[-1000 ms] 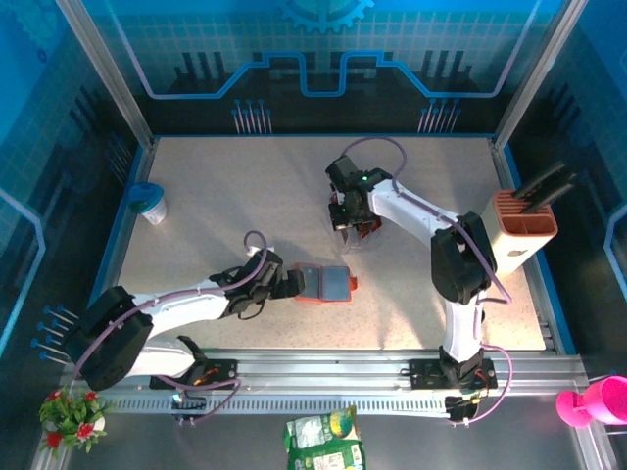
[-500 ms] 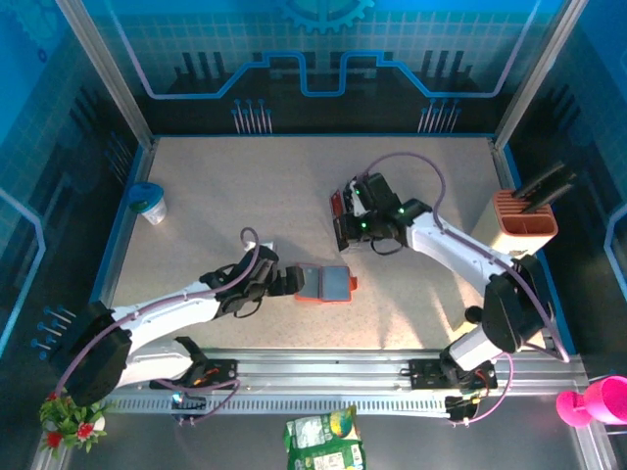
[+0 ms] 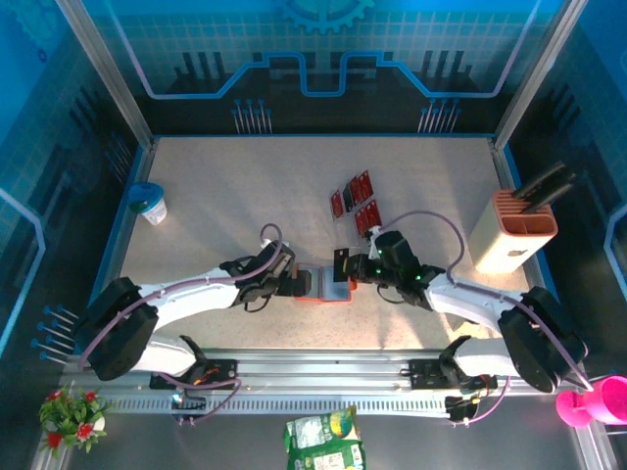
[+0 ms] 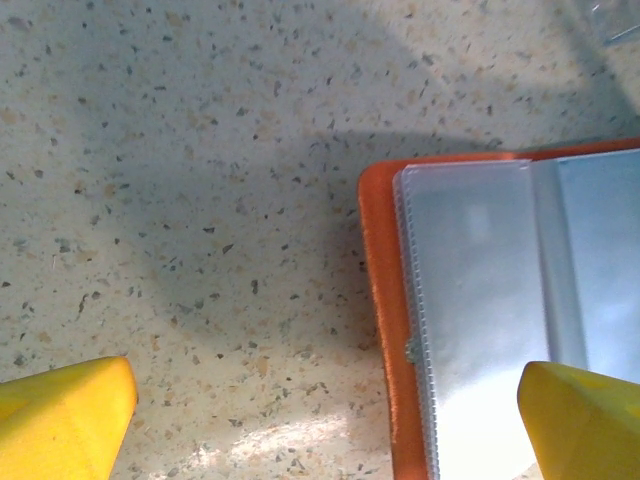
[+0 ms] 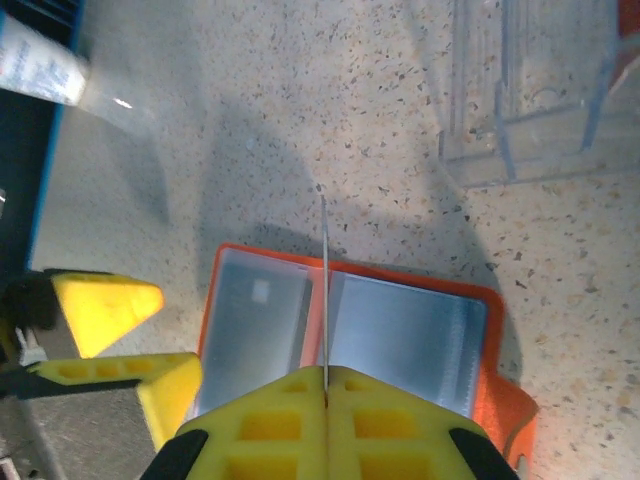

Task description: Put the credit cards into the card holder

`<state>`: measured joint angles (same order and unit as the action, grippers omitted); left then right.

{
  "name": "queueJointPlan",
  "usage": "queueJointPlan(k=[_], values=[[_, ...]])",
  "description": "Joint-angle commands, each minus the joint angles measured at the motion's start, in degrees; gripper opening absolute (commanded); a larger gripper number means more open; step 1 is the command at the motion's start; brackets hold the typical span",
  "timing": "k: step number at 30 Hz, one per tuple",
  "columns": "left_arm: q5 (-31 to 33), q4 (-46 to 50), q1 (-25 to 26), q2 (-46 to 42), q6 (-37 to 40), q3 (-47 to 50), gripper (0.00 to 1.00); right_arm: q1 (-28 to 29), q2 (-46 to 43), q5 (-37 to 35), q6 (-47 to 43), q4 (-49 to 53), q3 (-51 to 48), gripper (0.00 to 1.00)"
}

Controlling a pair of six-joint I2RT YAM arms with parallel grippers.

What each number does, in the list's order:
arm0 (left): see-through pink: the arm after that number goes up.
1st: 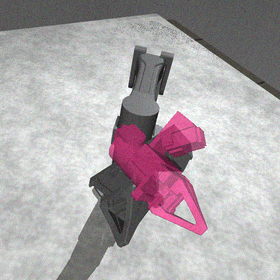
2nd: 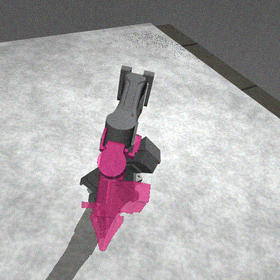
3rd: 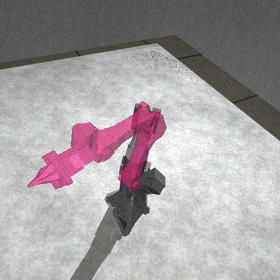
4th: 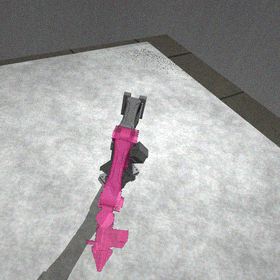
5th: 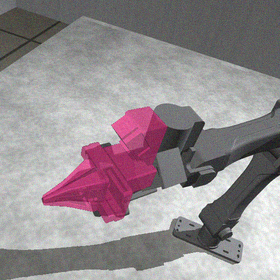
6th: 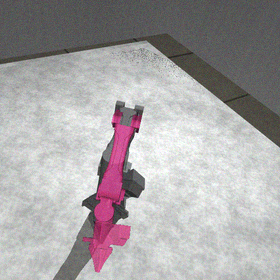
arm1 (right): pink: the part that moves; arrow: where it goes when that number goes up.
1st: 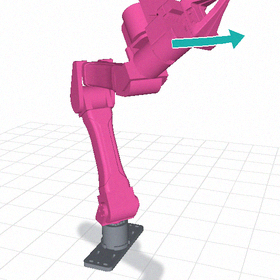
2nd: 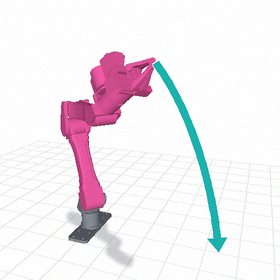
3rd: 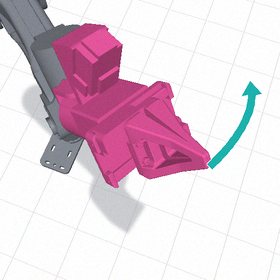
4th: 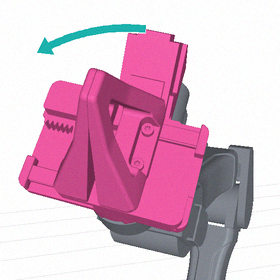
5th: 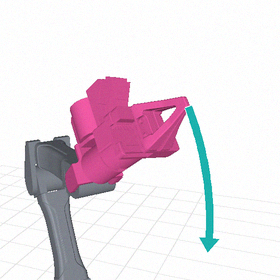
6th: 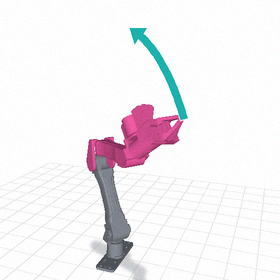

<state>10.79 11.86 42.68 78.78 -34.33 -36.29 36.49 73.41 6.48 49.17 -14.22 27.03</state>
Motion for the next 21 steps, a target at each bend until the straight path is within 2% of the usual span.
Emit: queueJointPlan(k=[1, 6, 21], values=[[2.6, 1.3, 1.2, 0.6, 0.7, -1.2, 0.99, 1.4, -0.3, -0.7, 5.8, -16.2, -4.2, 0.0], [4.5, 2.6, 2.1, 0.3, 0.7, -1.0, 0.99, 2.8, 3.8, -1.1, 8.0, -25.1, -6.9, 0.0], [5.8, 2.9, 2.4, 0.2, 0.3, 1.3, 0.99, 5.4, 15.0, -3.7, 12.6, -40.7, -11.0, 0.0]])
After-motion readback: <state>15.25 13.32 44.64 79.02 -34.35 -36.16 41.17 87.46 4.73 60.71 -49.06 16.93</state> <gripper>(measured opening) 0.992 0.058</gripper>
